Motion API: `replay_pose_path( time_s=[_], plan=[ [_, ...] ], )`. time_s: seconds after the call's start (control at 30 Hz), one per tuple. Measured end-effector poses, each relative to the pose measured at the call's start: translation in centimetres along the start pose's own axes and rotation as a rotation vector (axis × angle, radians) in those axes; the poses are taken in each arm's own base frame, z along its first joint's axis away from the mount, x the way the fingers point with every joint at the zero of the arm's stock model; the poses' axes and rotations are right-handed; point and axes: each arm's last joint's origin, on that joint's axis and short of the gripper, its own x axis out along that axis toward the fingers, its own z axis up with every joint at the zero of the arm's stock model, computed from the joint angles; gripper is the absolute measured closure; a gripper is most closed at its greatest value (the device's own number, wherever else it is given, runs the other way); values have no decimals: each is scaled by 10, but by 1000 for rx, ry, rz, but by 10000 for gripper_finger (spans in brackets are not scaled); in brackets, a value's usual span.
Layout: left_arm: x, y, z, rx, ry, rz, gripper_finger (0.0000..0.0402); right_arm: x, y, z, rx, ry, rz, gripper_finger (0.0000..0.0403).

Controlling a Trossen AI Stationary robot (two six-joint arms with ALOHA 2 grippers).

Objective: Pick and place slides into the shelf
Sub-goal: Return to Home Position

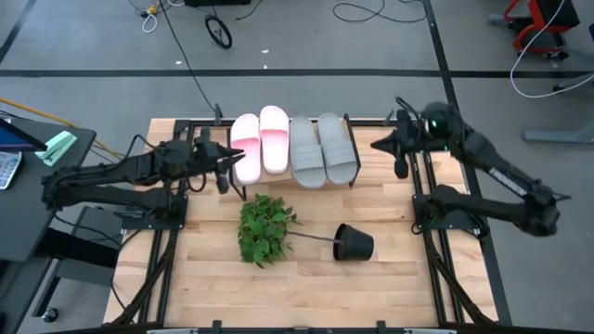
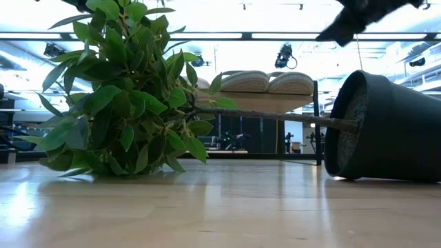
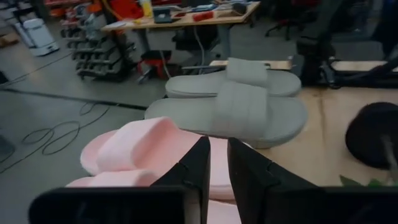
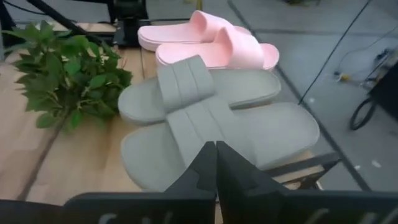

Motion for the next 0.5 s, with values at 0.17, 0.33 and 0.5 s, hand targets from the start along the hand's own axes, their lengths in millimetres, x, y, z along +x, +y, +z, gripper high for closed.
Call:
replay_pose_path(
  time_s=[0.17,0.33,0.5],
  plan=[
    [-5,0,-11,7,-18,-23,355,-3,14,-40,0,-55,-67,400],
    [-3,-3,-22,-8,5,-75,367,-11,25,-59,42,-87,-70,400],
    [-2,-6,-32,-39,19,-129,380,-22,34,-57,73,-156,-50,401]
  ],
)
